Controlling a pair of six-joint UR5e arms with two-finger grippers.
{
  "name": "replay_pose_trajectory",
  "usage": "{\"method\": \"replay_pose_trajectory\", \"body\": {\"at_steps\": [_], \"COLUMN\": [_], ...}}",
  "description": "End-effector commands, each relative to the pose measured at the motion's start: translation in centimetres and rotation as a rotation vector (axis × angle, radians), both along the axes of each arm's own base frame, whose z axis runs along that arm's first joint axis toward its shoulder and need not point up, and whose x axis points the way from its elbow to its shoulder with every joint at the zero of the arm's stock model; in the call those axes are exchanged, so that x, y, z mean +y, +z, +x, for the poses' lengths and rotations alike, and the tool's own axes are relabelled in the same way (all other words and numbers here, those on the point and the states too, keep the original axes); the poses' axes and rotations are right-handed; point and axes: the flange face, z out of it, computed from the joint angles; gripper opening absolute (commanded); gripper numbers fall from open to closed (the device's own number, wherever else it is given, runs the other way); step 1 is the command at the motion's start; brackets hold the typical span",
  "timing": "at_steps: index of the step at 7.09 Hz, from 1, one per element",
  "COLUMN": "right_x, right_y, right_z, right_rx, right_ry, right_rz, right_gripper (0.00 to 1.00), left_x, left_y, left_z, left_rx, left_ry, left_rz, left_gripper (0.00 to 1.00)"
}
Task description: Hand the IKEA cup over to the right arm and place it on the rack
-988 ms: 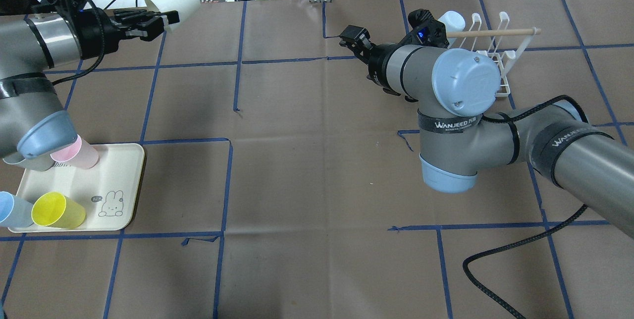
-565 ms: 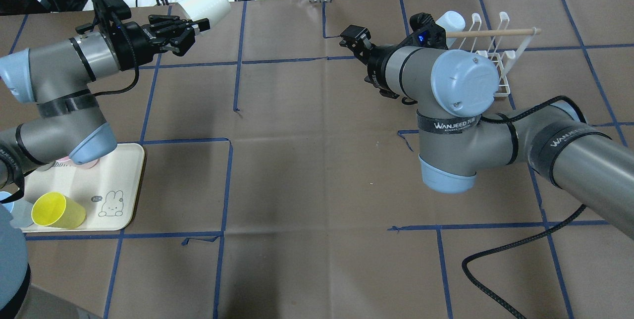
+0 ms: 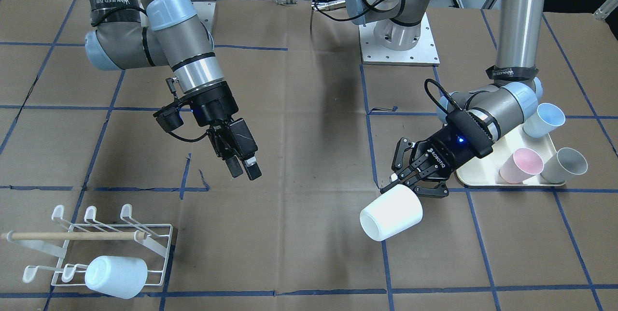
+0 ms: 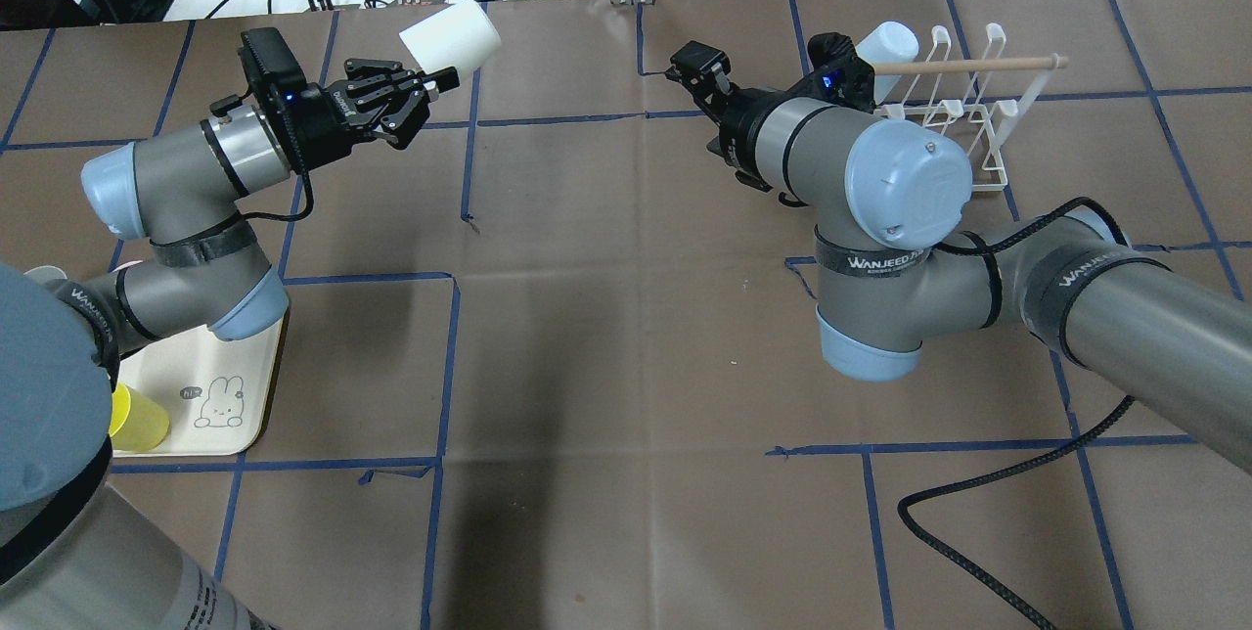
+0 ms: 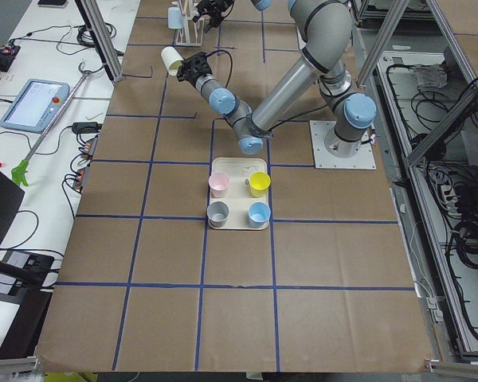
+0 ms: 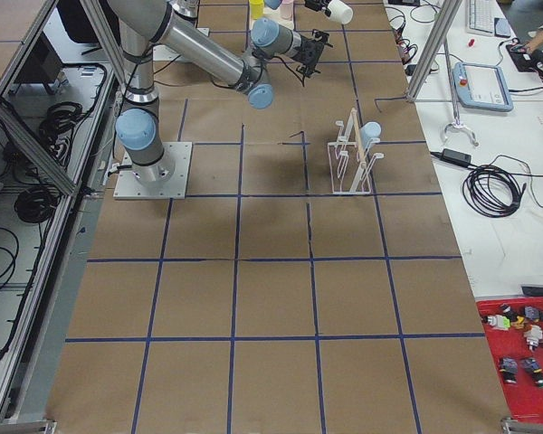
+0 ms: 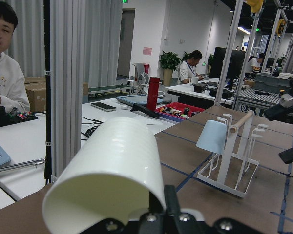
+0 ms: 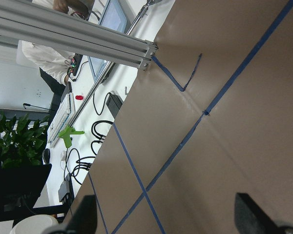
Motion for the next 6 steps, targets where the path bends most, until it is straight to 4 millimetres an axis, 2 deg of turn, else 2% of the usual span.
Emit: {"method": "replay_pose_trajectory", "body": {"at_steps": [1,2,3,4,5,6], "right_x": [-3.4,-4.4,-4.3,-3.5,-3.3,-3.4], "right_y": [-1.2,-1.4,-2.0,-1.5,-0.2,0.9], "right_z": [1.3,2.5,3.9,5.2,6.6,7.3], "right_rx": [-0.055,-0.082,-0.075,-0.08,-0.084,-0.093], "right_ry": [-0.006,-0.011,0.002,0.027,0.05,0.065], "right_rz": [-0.017,-0.015,-0.005,-0.018,-0.041,-0.069], "right_gripper": [1.0,1.0,1.0,1.0,1.0,1.0], "left_x": [1.6,3.2,4.6,5.3,5.1,5.0], "left_y": [0.0,0.2,0.2,0.1,-0.1,0.1], "left_z": [-2.7,-3.2,-3.9,-6.2,-8.1,-8.5], "left_rx": [0.011,0.005,-0.024,-0.053,-0.114,-0.118], "left_ry": [-0.018,-0.012,0.022,0.012,0.042,0.04], "left_rz": [0.045,0.048,0.069,0.074,0.075,0.074], "left_gripper": [0.04,0.04,0.04,0.04,0.04,0.04]}}
